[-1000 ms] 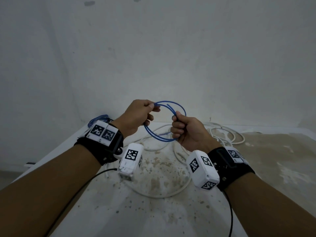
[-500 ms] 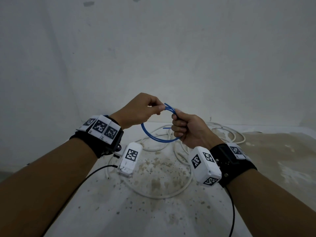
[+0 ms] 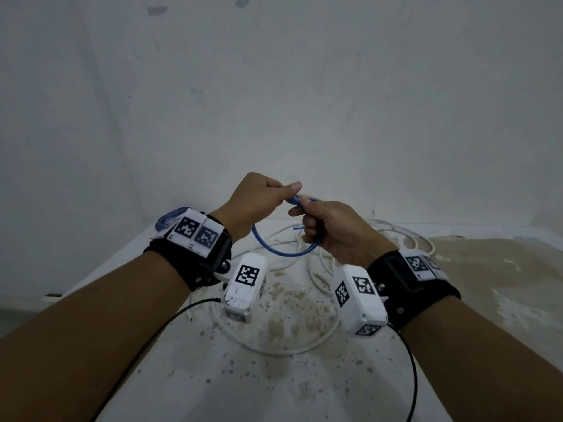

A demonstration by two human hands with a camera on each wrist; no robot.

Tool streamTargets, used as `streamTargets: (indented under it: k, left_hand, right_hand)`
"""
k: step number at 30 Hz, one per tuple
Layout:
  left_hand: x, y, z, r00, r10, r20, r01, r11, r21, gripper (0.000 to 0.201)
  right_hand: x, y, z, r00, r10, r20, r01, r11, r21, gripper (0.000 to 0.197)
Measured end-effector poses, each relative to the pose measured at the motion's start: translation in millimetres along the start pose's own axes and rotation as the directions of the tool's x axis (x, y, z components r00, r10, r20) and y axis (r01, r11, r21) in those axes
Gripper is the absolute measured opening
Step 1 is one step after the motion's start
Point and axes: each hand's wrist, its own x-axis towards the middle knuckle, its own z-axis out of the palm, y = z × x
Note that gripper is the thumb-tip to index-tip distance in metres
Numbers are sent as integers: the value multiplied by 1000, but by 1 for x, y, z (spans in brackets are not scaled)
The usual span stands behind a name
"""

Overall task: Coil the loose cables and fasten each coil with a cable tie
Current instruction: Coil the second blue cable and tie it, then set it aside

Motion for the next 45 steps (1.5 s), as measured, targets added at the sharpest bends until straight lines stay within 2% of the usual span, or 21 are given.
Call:
streamTargets:
  k: [2,4,5,7,9,12,16,20,21,23,25,26,29,33,36,37,39,40,42,44,45]
  left_hand:
    - [2,-1,-1,999,-37,-21,36,999,-21,39]
    - [3,1,-3,999,-32,-21,32,999,-25,34]
    - [4,2,-3,1000,-24,-12,24,1000,-17,34]
    - [6,5,-4,1000,-12,-10,12,1000,-8,34]
    - [8,8,-5,999,-9,-42,9,1000,-17,36]
    - [10,8,-8,995,-32,-90,27,998,-48,35]
    - [11,1,-5,989,-78,-128,70,995,-68,32]
    - [11,-4,-1,993,-61,-97,54,996,-76,32]
    - [9,-2,0,995,-46,-85,41,997,-65,33]
    - [9,0,-1,997,0,-72,-4,999,-52,40]
    - [10,1,-3,997,53,-56,-56,998,-43,50]
    - [11,1,-4,996,74,-40,-75,997,-23,50]
    - [8,2,-6,993,115,-7,-114,992,57,43]
    - [5,0,-2,993,116,-38,-109,982,154,55]
    - [8,-3,1,981,99,-168,-27,921,388,55]
    - [4,0,0,959,153,-238,-36,900,434,53]
    - [-6,7,-1,914,309,-264,-171,881,441,42]
    - [-11,9,1,941,286,-182,-195,896,399,47]
    - [-26,12,14,999,2,51,-16,963,269,60]
    - [-37,6,26,910,-344,230,325,938,116,70]
    - [-38,1,33,862,-438,255,453,891,-3,72]
  right_hand:
    - [2,-2,-5,964,-135,-227,87,974,-209,49]
    - [9,-4,-16,812,-441,-382,173,807,-565,41]
    - [13,-8,-19,767,-548,-335,200,699,-686,32]
    - [15,-16,-17,831,-540,-137,273,609,-745,22]
    - [14,-23,-14,898,-440,9,311,622,-719,24]
    - [11,-30,-12,892,-450,47,342,604,-720,22]
    - [7,-31,-9,932,-351,88,316,670,-672,23]
    - [13,-30,-10,911,-392,128,310,445,-840,50]
    - [14,-28,-9,912,-386,138,318,452,-833,54]
    - [11,-25,-5,941,-307,146,321,662,-677,48]
    - [6,-20,-1,961,-200,189,260,886,-383,40]
    - [3,-19,0,965,-161,209,218,933,-288,38]
    - [0,-15,2,973,-80,218,132,964,-231,43]
    - [1,-12,5,990,-59,127,75,989,-125,40]
    - [9,-12,8,988,-132,-81,135,991,25,39]
    - [12,-13,7,974,-150,-171,166,983,84,39]
    - [17,-17,3,933,-164,-319,235,951,199,39]
    - [19,-18,1,914,-160,-374,266,931,251,40]
    - [21,-21,-1,890,-134,-436,306,884,353,42]
    - [22,-22,3,889,-94,-448,313,838,447,43]
    - [21,-22,7,893,-79,-443,312,818,483,43]
